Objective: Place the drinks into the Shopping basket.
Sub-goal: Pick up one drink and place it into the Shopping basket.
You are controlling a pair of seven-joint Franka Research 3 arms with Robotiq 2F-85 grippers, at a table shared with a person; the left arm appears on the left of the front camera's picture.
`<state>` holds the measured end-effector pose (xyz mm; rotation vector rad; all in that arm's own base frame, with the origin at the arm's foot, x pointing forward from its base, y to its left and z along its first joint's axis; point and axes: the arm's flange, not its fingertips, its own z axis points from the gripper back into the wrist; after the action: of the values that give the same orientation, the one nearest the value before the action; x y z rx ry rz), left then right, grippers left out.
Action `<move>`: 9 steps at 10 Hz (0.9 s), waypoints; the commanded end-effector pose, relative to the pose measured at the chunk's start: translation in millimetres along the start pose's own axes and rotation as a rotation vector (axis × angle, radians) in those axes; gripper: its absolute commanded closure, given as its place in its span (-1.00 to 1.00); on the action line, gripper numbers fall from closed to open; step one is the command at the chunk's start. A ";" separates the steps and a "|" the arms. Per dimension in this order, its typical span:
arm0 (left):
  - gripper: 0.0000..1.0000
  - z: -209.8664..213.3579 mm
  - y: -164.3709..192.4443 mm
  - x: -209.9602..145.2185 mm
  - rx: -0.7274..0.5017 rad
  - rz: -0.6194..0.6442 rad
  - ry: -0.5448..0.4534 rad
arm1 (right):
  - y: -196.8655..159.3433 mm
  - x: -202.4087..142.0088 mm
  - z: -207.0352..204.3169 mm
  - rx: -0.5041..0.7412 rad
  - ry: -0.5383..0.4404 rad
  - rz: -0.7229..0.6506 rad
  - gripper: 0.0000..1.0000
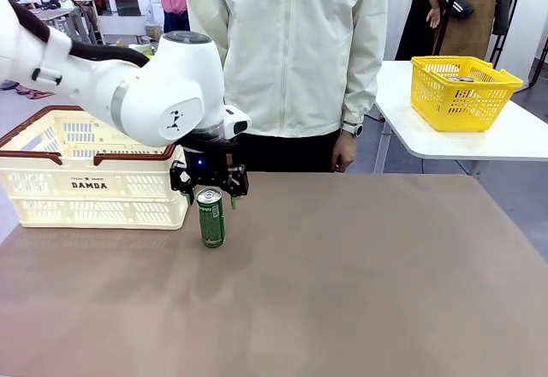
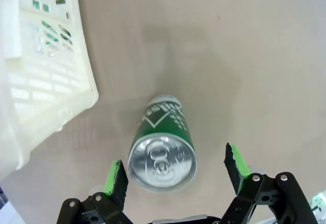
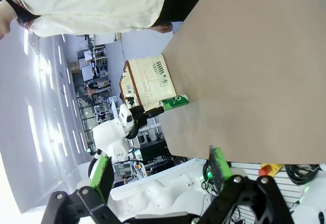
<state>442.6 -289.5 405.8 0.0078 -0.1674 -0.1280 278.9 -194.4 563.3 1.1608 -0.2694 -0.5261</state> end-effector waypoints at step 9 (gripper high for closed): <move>-0.64 -12.6 5.8 15.9 0.006 0.014 0.002 | 4.9 0.9 2.6 0.007 0.002 -0.011 -1.00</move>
<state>458.5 -286.4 392.6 0.0131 -0.1689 -0.1127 278.9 -194.4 563.3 1.1609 -0.2693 -0.5261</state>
